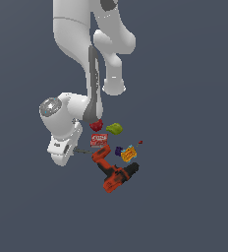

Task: Pick up a designated object from a clutter of objects.

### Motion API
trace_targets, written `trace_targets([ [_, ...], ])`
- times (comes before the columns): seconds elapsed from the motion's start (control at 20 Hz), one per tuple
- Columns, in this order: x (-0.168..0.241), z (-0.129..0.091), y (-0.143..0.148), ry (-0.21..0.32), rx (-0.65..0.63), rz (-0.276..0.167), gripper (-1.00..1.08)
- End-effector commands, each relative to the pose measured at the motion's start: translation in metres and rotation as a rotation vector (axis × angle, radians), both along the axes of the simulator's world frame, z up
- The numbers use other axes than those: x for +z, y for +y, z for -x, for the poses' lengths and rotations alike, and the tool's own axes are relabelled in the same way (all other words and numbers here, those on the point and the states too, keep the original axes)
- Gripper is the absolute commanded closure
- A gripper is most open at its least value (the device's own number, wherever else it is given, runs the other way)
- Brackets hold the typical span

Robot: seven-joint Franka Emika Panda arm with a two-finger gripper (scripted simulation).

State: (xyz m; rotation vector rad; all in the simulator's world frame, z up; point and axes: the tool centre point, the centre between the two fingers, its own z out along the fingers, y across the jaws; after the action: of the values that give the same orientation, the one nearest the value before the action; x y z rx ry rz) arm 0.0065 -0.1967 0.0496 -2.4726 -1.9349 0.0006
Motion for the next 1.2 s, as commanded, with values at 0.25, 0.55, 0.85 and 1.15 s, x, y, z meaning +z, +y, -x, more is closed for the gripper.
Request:
trace_targets([
  [0.25, 0.068, -0.012, 0.003, -0.002, 0.0, 0.001, 1.08],
  [0.55, 0.135, -0.023, 0.005, -0.001, -0.001, 0.001, 1.08],
  [0.85, 0.199, -0.035, 0.008, -0.001, -0.001, 0.001, 1.08],
  [1.15, 0.258, -0.047, 0.01, -0.001, -0.001, 0.002, 1.08],
])
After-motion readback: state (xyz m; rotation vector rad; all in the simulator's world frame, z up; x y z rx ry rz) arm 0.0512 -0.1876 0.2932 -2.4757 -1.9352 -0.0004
